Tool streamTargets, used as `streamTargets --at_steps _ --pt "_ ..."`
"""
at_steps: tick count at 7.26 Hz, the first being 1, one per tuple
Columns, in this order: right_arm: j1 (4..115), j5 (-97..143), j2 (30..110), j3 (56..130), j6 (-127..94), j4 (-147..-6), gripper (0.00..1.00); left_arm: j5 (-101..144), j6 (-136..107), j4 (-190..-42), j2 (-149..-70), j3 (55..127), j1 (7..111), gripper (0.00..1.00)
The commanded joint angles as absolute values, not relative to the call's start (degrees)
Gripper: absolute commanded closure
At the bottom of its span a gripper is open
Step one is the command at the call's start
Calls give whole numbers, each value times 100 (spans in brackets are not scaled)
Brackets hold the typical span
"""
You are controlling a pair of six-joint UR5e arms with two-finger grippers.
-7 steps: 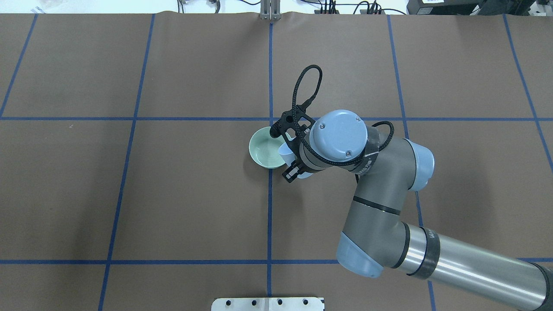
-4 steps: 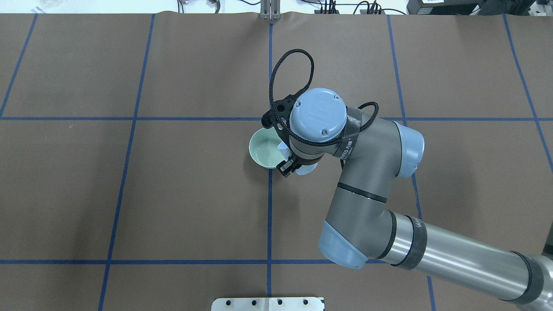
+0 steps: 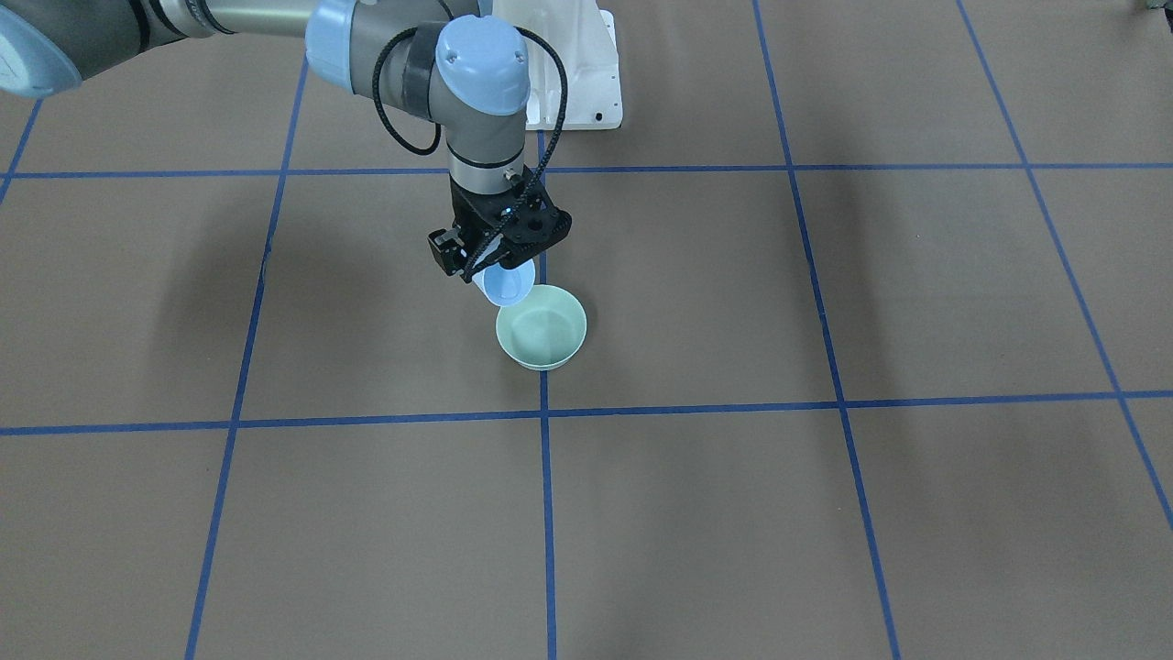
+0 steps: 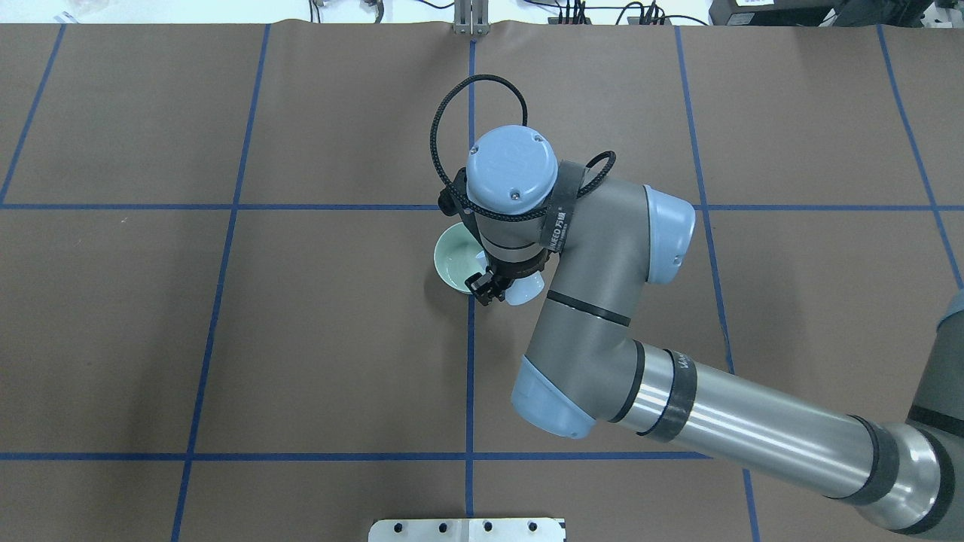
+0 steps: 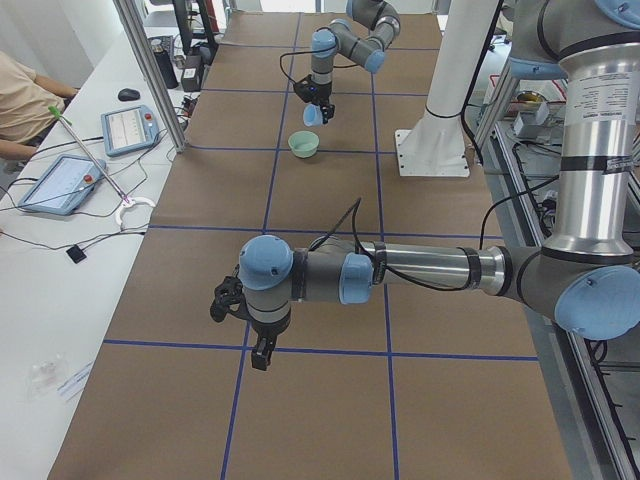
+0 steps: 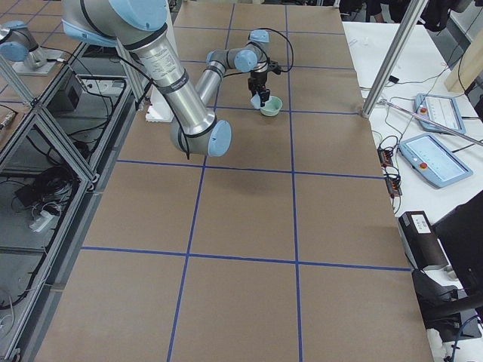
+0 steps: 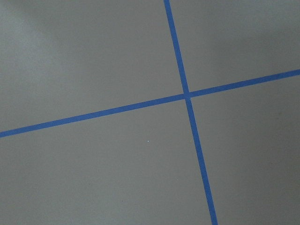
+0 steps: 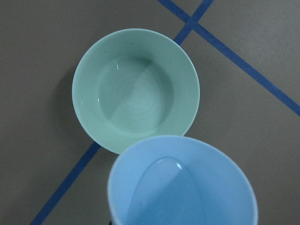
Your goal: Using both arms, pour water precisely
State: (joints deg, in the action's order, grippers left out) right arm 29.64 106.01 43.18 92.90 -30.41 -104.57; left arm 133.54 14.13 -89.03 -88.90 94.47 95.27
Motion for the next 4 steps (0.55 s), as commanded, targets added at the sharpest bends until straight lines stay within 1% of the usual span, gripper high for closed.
streamTargets --at_steps 1,3,4 --pt "2979 10617 3983 9035 -3041 -11061 100 13359 1406 -8895 -8921 9439 9527 0" --pt "2979 10661 3885 9000 -3024 -11303 100 13403 1406 -8895 -8930 9431 9527 0" --pt "2979 10739 3719 8800 -3023 -11372 100 13421 1398 -8895 -8938 9422 9527 0"
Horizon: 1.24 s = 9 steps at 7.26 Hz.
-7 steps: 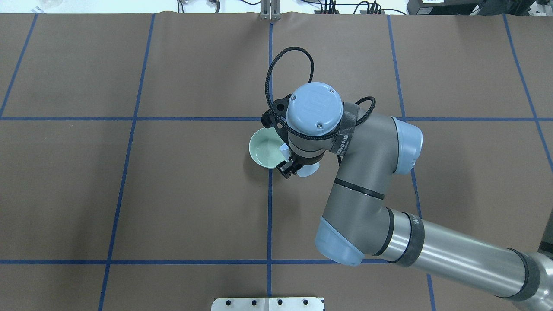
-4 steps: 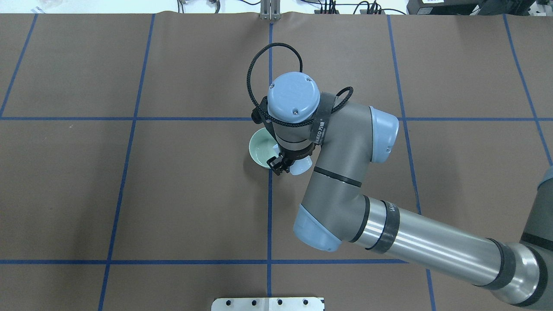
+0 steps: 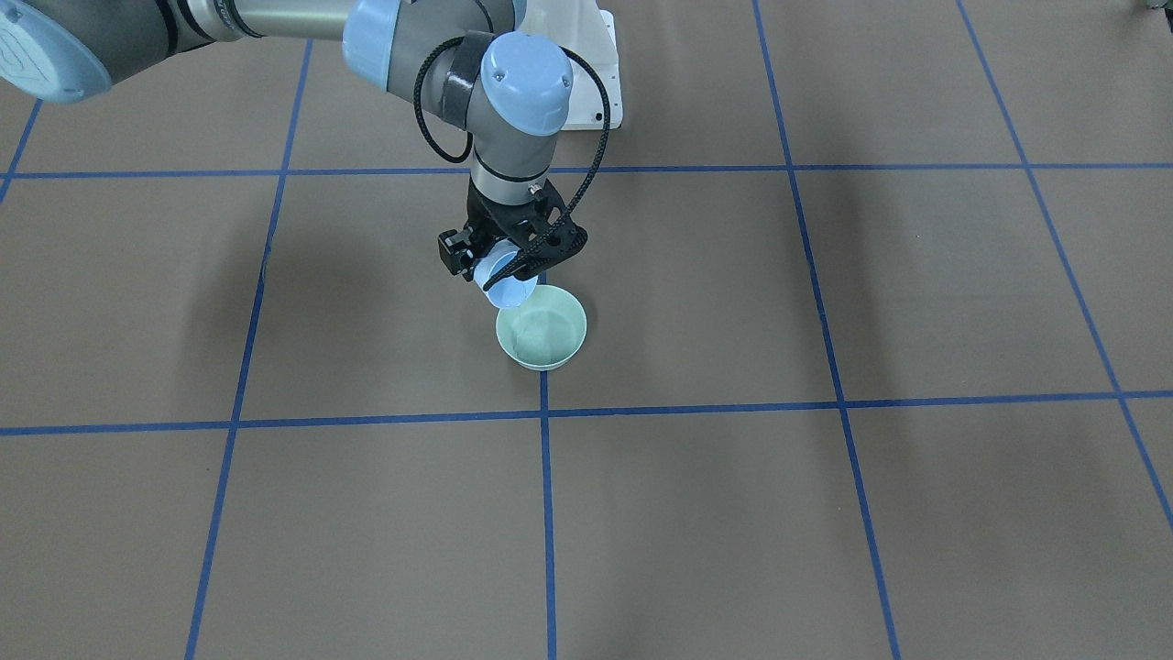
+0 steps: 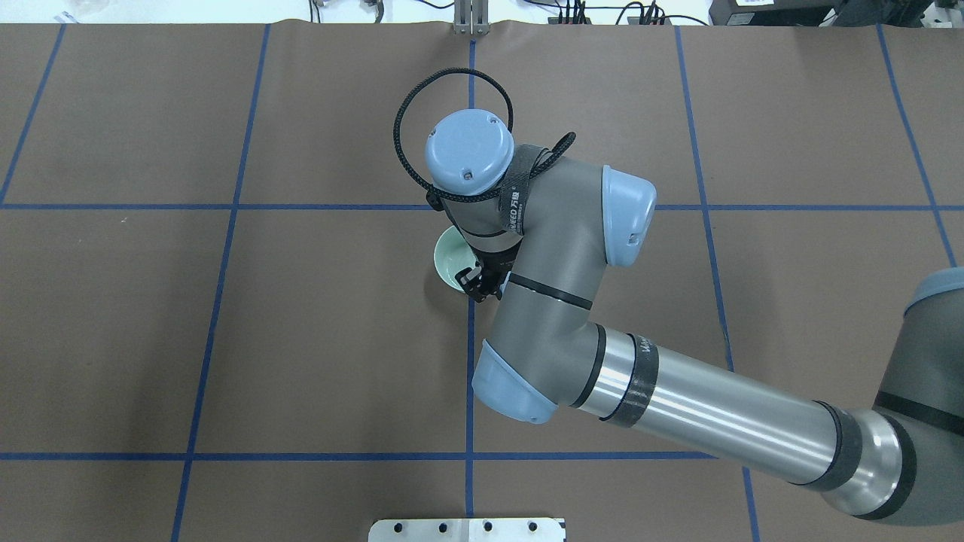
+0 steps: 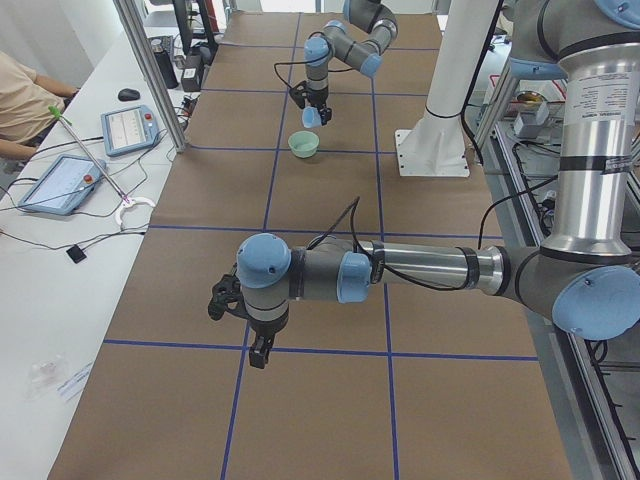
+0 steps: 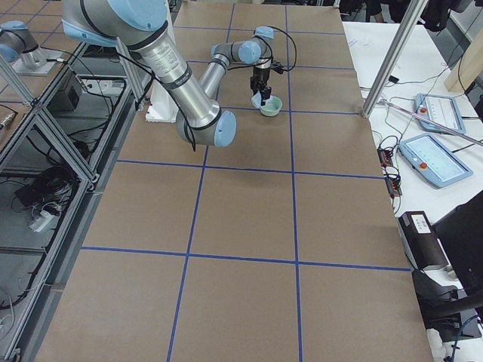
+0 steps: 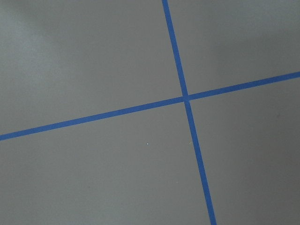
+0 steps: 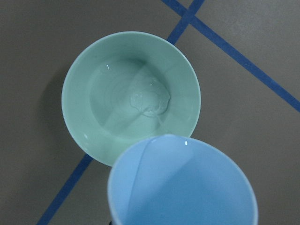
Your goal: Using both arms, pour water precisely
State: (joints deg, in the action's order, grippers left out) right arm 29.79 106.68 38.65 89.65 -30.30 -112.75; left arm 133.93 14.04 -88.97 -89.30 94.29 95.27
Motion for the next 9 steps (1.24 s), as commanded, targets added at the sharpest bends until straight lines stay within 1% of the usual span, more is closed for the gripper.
streamTargets --at_steps 1,2,5,6,8,9 --pt "2988 10740 3439 8459 -3023 -11477 100 13421 1397 -8895 -8938 9422 9527 0" --pt "2980 10740 3263 8290 -3015 -11679 100 13430 1397 -8895 -8938 9422 9527 0" --pt "2971 10758 2867 8271 -2980 -12863 100 13421 1397 -8895 -8938 9431 9527 0" --pt "2962 10758 2857 8218 -2971 -13006 100 13430 1397 -8903 -8938 9431 9527 0" --pt "2971 10749 2411 7492 -2936 -13227 100 13438 1406 -8903 -8930 9431 9527 0" --pt "2971 10732 2391 7471 -2927 -13297 100 13438 1398 -8903 -8930 9431 9527 0"
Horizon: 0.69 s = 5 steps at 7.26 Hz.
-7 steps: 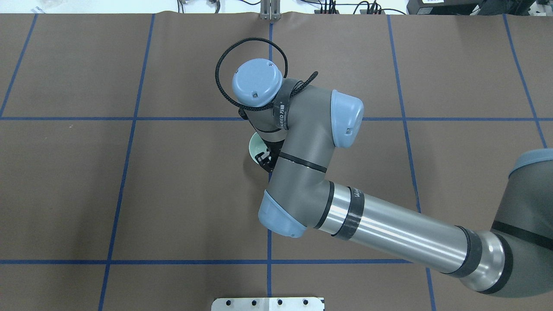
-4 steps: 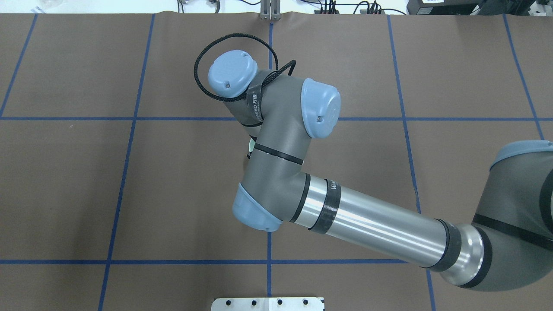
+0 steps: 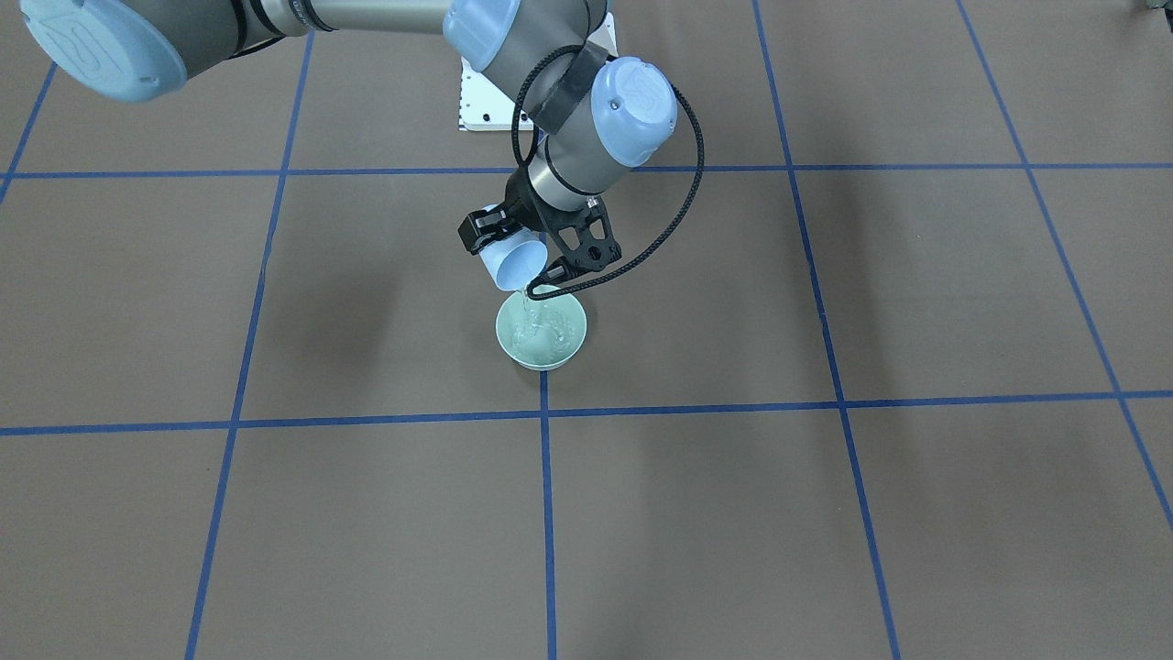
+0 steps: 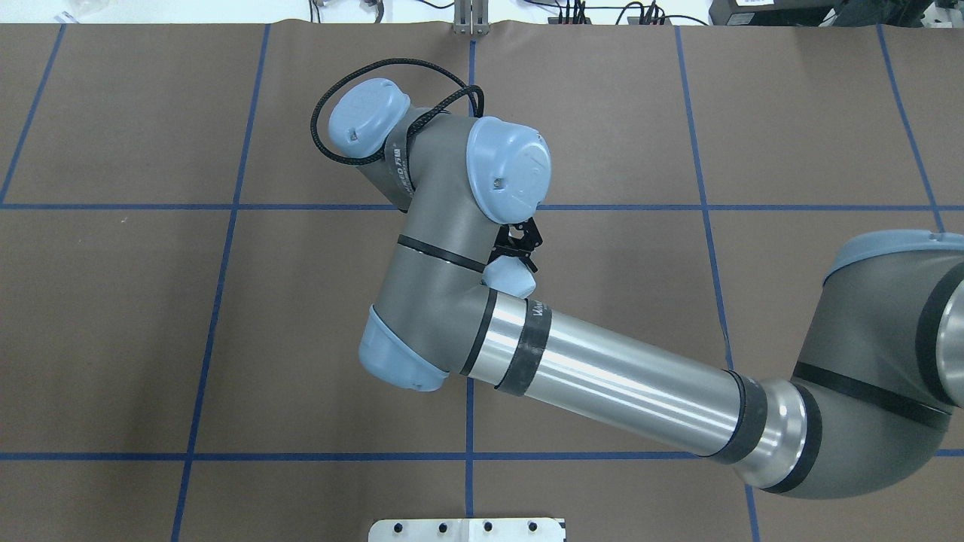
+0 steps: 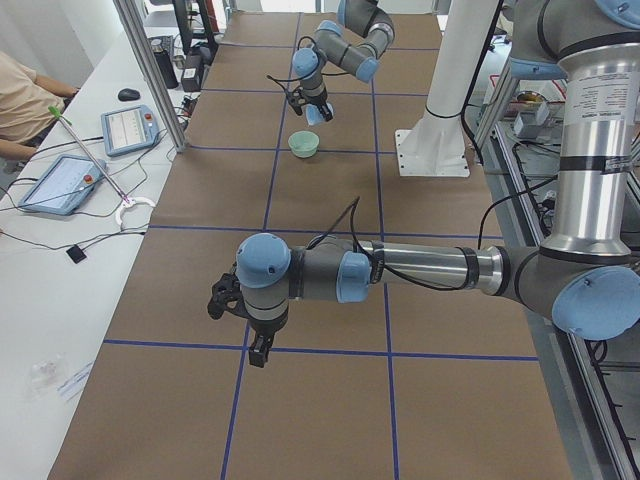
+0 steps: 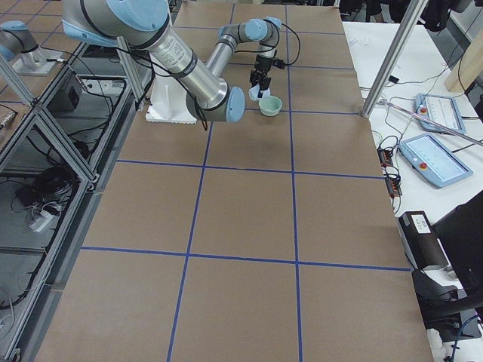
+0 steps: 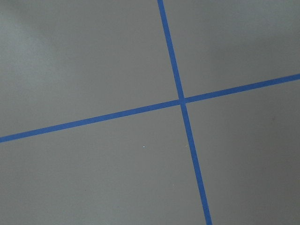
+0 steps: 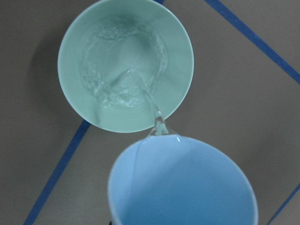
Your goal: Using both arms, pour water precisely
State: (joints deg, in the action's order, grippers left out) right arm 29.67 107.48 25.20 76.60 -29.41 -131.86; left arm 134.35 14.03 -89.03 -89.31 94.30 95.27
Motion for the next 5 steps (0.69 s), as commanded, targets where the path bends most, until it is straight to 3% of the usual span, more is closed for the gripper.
streamTargets --at_steps 1,5 --pt "2971 10705 2278 7462 -2805 -13576 100 13438 1406 -8903 -8930 9431 9527 0" --pt "2988 10652 2171 7427 -2733 -13869 100 13447 1406 -8903 -8930 9431 9527 0"
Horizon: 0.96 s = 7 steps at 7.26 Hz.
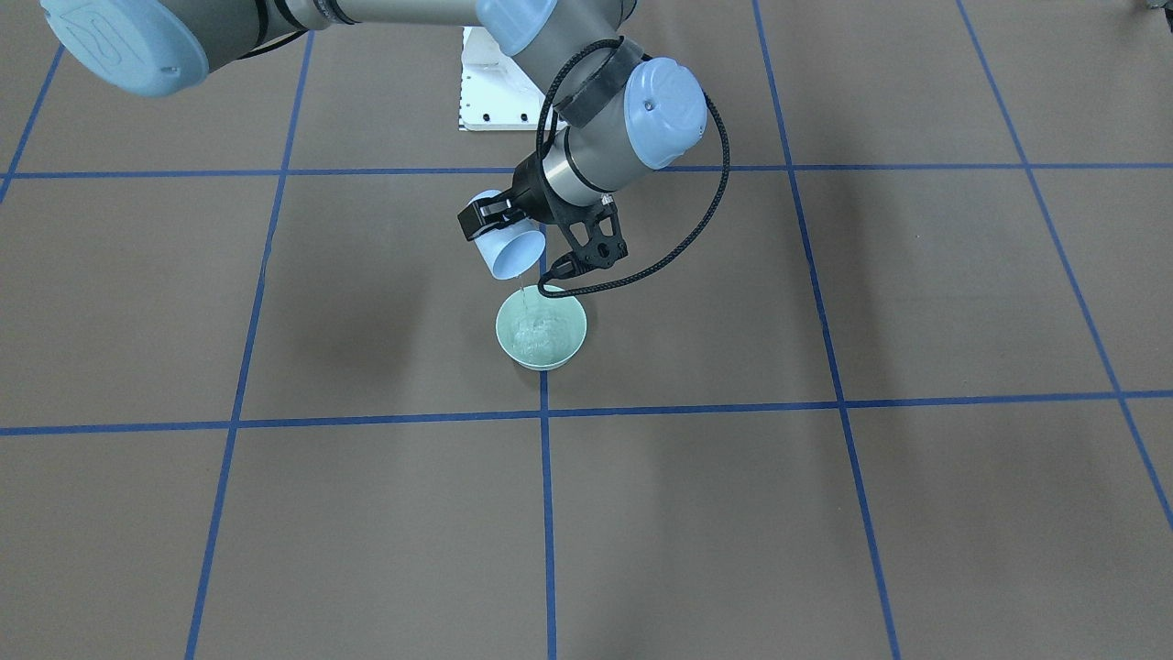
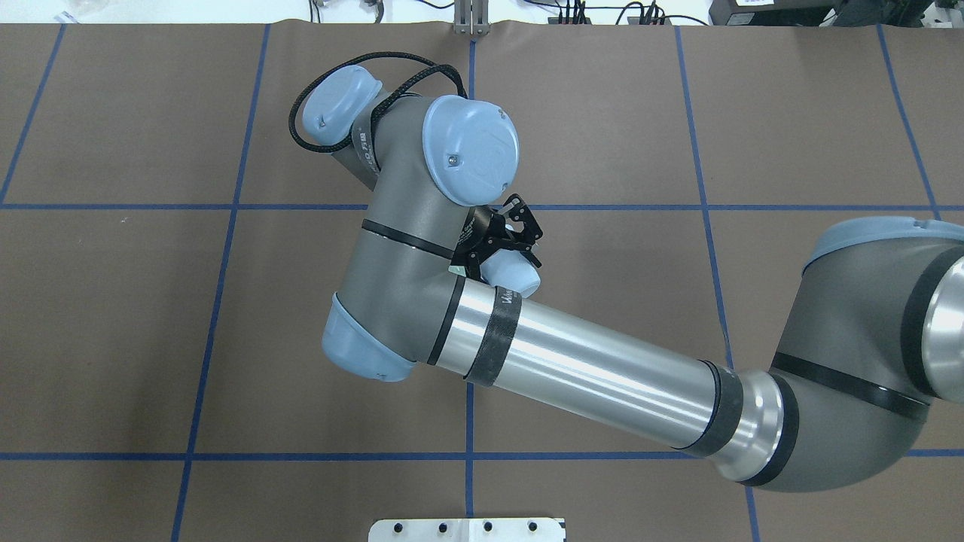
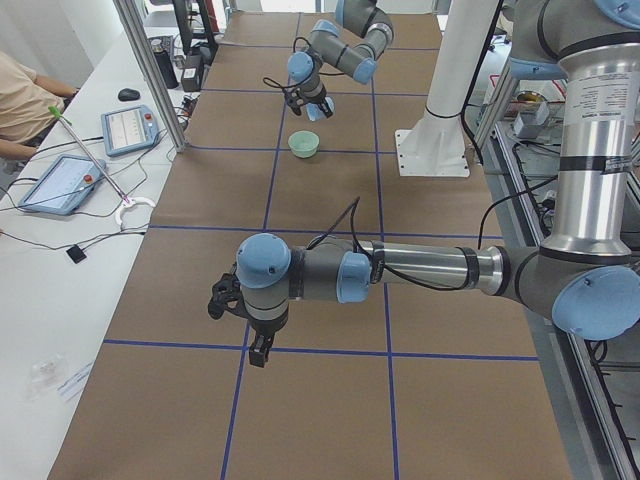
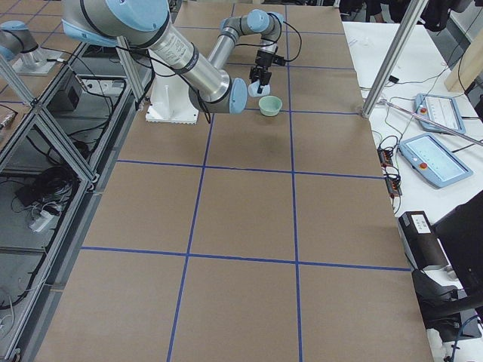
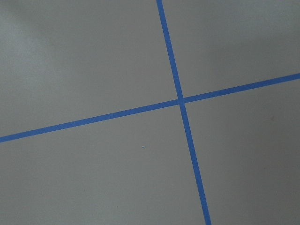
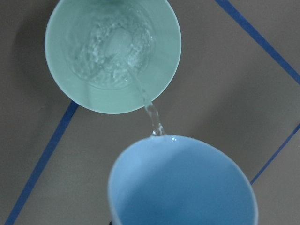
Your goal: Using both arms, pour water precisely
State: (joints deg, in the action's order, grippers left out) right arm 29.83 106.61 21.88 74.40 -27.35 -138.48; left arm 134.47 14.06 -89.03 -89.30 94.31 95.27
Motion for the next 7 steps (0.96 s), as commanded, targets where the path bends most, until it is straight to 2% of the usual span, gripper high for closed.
streamTargets --at_steps 1,5,7 --pt "2988 10652 2180 7427 -2725 -13869 100 13447 1406 -8912 -8930 9431 9527 0" --pt "3006 10582 2180 7435 -2716 -13799 100 13456 1406 -8912 -8912 9431 9527 0" --pt "3093 10608 2232 7488 -2707 -13022 100 13447 1406 -8912 -8912 9431 9527 0"
